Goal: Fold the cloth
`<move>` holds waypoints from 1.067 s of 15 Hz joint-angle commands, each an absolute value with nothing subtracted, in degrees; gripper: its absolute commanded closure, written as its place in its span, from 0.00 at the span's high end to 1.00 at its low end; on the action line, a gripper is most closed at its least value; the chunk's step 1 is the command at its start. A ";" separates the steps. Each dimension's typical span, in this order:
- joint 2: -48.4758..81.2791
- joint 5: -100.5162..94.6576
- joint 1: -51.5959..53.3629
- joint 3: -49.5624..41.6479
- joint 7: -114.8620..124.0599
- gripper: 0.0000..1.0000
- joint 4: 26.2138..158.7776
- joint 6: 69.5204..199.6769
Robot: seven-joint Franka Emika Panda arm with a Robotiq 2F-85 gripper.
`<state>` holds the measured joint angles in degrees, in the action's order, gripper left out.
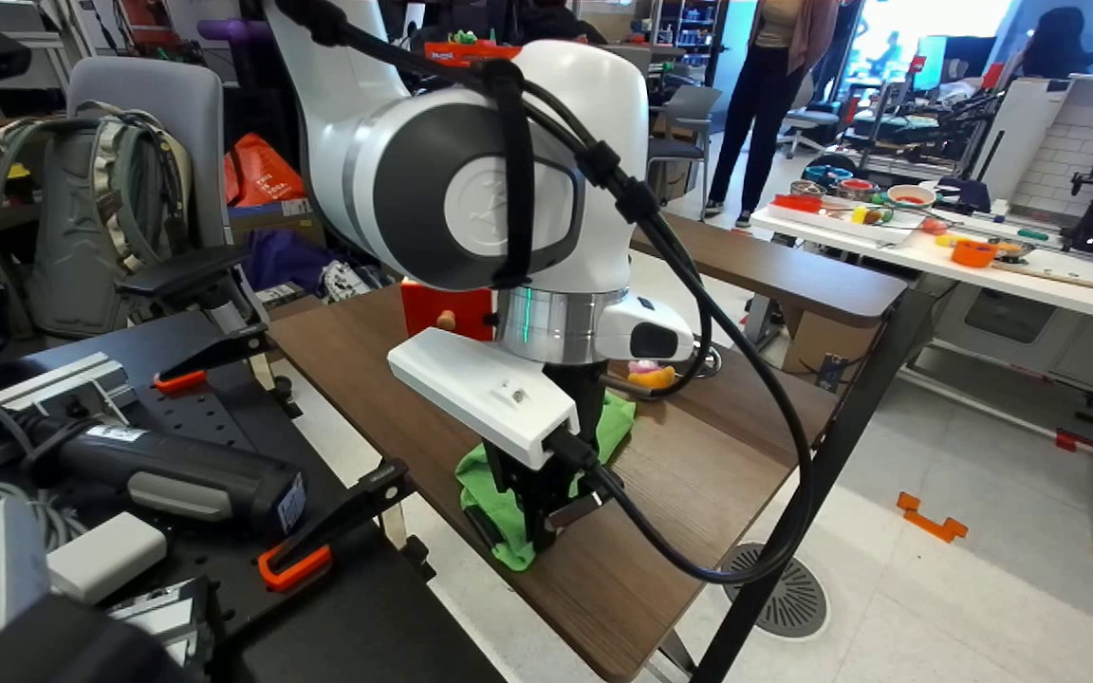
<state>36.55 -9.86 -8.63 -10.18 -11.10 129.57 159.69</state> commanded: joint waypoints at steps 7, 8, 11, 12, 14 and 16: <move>33.27 -8.87 -12.33 -7.43 -13.92 0.01 132.19 160.63; 32.59 -8.44 -12.98 -6.91 -14.32 0.01 132.57 160.44; 28.69 -6.19 -15.65 -4.13 -15.35 0.01 134.12 158.63; 27.40 -5.07 -16.54 -3.10 -15.85 0.01 134.65 158.54; 24.79 -1.84 -18.46 -0.49 -17.37 0.01 135.77 158.60; 22.53 2.59 -20.07 2.54 -19.04 0.01 136.28 158.09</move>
